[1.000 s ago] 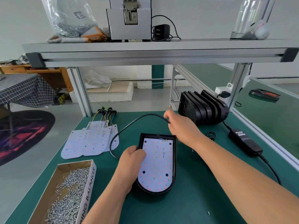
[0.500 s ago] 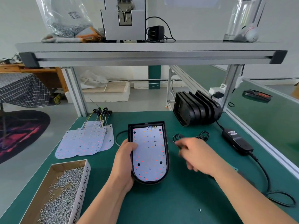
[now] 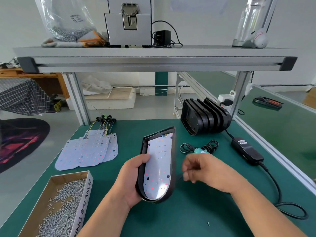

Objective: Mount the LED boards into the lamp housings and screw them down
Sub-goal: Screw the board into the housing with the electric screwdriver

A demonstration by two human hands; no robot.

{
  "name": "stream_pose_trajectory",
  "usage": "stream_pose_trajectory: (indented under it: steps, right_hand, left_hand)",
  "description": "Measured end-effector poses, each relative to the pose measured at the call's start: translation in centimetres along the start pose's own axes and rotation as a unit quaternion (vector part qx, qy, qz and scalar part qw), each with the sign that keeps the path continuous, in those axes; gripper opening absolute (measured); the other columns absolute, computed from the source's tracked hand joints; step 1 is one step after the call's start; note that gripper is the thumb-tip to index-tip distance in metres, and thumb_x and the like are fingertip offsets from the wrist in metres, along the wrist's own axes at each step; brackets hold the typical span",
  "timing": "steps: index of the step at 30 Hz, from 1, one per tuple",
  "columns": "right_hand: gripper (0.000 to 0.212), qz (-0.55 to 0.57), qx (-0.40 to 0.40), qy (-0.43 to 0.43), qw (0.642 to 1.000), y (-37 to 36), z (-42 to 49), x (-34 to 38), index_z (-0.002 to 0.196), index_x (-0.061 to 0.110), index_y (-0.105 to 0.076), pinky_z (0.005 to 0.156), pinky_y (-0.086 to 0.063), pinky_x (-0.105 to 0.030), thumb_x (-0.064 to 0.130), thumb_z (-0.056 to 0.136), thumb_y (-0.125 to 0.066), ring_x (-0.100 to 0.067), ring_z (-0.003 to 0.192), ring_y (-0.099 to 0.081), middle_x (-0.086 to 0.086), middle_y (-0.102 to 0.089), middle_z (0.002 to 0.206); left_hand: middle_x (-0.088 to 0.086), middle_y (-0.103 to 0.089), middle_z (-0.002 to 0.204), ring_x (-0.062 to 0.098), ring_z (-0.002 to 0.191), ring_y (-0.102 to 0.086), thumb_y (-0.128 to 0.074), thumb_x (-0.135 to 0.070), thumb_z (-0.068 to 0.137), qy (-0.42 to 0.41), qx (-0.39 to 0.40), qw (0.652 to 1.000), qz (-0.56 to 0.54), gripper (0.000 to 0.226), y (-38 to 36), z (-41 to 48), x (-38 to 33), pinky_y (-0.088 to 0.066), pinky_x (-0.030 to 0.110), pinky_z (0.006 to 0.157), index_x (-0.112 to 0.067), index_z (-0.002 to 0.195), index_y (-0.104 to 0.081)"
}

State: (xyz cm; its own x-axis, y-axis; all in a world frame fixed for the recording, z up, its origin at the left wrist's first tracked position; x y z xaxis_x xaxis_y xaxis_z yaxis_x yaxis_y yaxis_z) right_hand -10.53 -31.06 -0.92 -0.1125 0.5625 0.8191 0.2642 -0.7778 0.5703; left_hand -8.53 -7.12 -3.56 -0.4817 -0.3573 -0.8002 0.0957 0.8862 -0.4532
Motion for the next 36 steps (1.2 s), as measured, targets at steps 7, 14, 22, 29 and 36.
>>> stream_pose_trajectory:
  steps: [7,14,22,29,36]
  right_hand:
    - [0.019,0.274,-0.163,-0.03,0.947,0.0,0.9,-0.7,0.09,0.001,-0.073,0.05,-0.04,-0.027,-0.01,0.089,-0.058,-0.023,0.061,-0.053,-0.013,-0.067,0.075]
    - [0.042,0.448,-0.088,0.015,0.89,-1.3,1.0,0.2,0.128,0.018,-0.076,0.068,-0.055,-0.03,0.042,0.101,-0.056,-0.023,0.098,-0.068,-0.014,-0.075,0.125]
    - [0.046,0.306,-0.161,0.027,0.938,-2.7,1.0,0.9,0.126,0.035,-0.07,0.101,-0.055,-0.052,0.019,0.083,-0.07,-0.031,0.115,-0.071,-0.001,-0.077,0.123]
    - [0.033,0.347,-0.209,0.02,0.914,0.5,0.0,0.7,0.107,0.019,-0.08,0.095,-0.058,-0.058,0.013,0.077,-0.067,-0.043,0.107,-0.074,-0.017,-0.079,0.113]
    - [0.033,0.377,-0.324,0.061,0.865,6.1,-5.3,-0.5,0.108,0.015,-0.08,0.078,-0.065,-0.048,0.009,0.079,-0.068,-0.036,0.094,-0.077,-0.017,-0.079,0.112]
  left_hand:
    - [0.02,-0.077,0.125,0.041,0.112,-0.076,-0.066,-0.022,0.092,-0.067,0.078,0.989,0.108,0.032,-1.7,0.0,1.4,-0.064,0.047,0.083,-0.011,0.12,-0.077]
    - [0.015,-0.079,0.118,0.043,0.112,-0.074,-0.066,-0.03,0.089,-0.186,-0.033,0.977,0.099,0.027,-1.5,0.8,1.5,-0.057,0.064,0.102,-0.019,0.109,-0.078]
    - [0.011,-0.077,0.125,0.036,0.116,-0.073,-0.068,-0.03,0.09,-0.215,-0.007,0.972,0.099,0.036,-1.8,1.0,2.0,-0.054,0.064,0.106,-0.02,0.125,-0.071]
    - [0.012,-0.072,0.137,0.037,0.119,-0.07,-0.069,-0.053,0.089,-0.24,0.057,0.966,0.076,0.054,-3.1,0.5,1.7,-0.057,0.051,0.095,-0.021,0.132,-0.069]
    - [0.011,-0.073,0.115,0.034,0.076,-0.073,-0.066,-0.06,0.082,-0.272,0.005,0.959,0.084,0.044,-2.2,0.9,1.3,-0.057,0.039,0.058,-0.022,0.105,-0.07]
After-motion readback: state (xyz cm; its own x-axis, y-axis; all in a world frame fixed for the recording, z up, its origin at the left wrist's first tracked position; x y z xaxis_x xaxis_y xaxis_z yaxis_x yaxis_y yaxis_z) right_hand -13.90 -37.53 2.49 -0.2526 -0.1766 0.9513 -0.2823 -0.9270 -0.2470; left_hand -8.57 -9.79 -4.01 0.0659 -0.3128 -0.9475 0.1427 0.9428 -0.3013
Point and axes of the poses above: each hand's wrist, its own z-axis towards the middle knuckle, its own y-axis out of the back of the hand, x = y × z, the point moved 3 cm from there along z, towards the middle knuckle
